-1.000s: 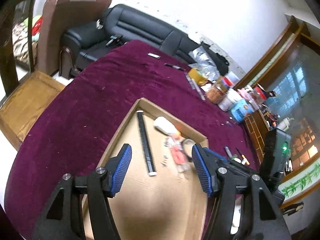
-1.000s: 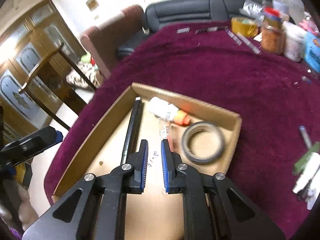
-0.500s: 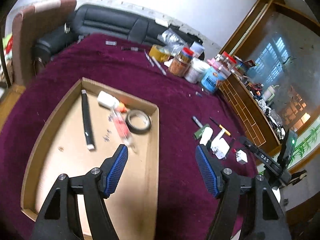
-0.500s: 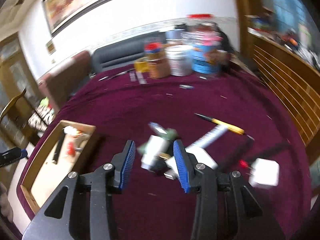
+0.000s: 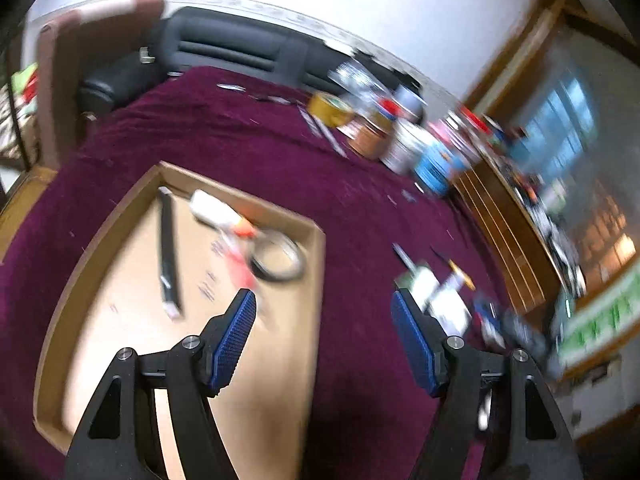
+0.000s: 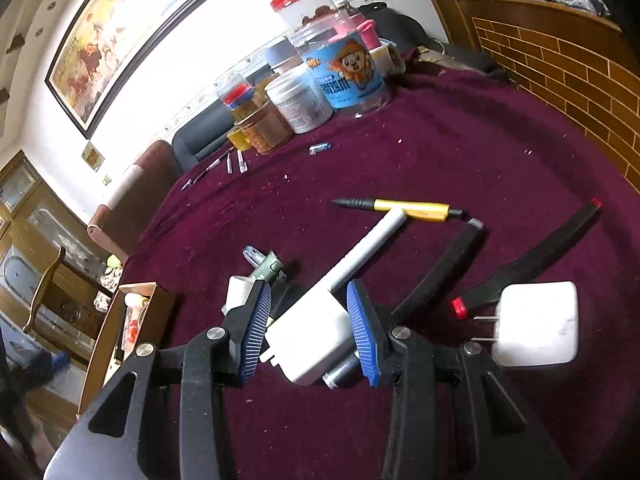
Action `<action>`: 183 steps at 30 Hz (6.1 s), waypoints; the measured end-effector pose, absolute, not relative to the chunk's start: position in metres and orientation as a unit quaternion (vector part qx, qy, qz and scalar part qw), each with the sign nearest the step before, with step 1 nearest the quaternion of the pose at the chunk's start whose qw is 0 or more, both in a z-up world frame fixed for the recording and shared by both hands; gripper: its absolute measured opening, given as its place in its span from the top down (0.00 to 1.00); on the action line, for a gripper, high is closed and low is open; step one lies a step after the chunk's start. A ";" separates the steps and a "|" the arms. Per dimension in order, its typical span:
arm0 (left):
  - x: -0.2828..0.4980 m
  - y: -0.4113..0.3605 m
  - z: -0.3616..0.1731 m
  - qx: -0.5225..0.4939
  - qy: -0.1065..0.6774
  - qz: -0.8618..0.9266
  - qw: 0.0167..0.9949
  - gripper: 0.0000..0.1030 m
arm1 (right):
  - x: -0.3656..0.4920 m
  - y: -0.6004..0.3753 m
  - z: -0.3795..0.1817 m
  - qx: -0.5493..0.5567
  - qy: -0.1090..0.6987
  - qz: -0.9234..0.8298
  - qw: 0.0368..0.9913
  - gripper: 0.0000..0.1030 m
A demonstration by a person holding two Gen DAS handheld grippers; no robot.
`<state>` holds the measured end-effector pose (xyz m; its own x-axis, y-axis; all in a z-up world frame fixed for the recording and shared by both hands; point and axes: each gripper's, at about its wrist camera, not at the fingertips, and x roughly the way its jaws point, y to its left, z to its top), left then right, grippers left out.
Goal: Organize rigid objects
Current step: 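Move both tools back over the remaining items on the table, then grasp the white squeeze bottle with the left tool and lift it, then carry the white bottle over the box with left while right grasps the clear blue-capped pen, then open both tools to drop the white bottle and clear pen into the box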
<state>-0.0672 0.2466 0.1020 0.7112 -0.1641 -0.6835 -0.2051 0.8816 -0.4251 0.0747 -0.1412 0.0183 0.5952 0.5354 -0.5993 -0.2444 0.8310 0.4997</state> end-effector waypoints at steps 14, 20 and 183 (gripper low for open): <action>0.008 0.273 0.015 -0.389 0.427 -0.083 0.812 0.38 | 0.078 -0.143 0.015 0.141 0.387 0.202 0.889 0.63; -0.015 0.301 0.021 -0.403 0.399 -0.065 0.821 0.38 | 0.079 -0.142 0.014 0.131 0.388 0.198 0.891 0.63; -0.111 0.370 0.036 -0.313 0.403 0.053 0.858 0.43 | 0.063 0.200 0.033 0.020 0.533 0.405 0.743 0.87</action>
<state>-0.1114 0.3696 0.0359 0.6694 -0.1607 -0.7254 -0.3441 0.7982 -0.4944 0.0626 0.2000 0.0325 0.1037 0.6235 -0.7749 -0.5798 0.6710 0.4622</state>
